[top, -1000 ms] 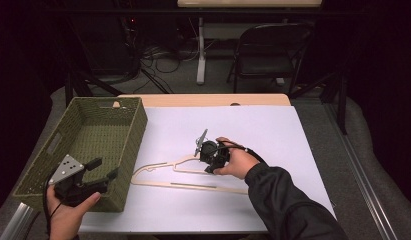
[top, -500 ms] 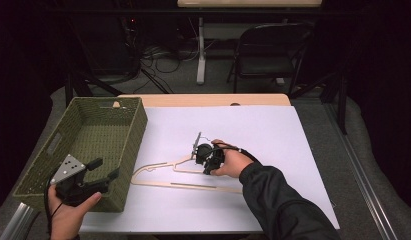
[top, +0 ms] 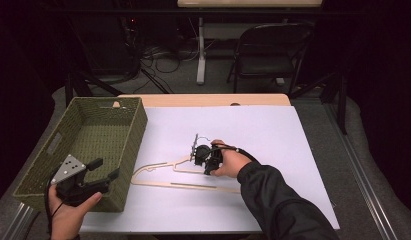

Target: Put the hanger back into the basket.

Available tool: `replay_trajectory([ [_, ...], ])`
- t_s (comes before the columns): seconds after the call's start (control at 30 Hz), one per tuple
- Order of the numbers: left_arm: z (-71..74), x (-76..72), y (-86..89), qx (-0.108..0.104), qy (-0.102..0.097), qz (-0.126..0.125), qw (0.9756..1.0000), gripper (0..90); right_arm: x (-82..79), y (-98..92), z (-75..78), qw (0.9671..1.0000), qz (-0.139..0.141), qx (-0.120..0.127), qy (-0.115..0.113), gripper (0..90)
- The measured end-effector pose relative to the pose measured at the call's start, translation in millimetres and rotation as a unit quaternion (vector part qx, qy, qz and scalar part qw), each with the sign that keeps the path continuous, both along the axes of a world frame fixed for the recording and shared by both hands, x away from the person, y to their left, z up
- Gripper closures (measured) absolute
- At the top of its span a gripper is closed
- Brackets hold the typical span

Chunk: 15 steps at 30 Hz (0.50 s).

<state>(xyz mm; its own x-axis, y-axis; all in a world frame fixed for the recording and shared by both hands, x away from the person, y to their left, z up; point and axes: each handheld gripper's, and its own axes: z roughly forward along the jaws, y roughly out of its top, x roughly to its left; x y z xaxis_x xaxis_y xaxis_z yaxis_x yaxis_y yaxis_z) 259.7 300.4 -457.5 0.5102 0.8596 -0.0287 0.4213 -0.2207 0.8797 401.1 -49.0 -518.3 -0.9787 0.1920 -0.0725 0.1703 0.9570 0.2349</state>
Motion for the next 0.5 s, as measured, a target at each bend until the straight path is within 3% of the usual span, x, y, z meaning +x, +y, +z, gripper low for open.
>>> replay_trajectory([
  [0.5,-0.7,0.3,-0.4,0.000,0.001,0.000,1.0000,30.3,2.7,-0.1,-6.4,0.9996,-0.007,-0.020,0.017,76.6],
])
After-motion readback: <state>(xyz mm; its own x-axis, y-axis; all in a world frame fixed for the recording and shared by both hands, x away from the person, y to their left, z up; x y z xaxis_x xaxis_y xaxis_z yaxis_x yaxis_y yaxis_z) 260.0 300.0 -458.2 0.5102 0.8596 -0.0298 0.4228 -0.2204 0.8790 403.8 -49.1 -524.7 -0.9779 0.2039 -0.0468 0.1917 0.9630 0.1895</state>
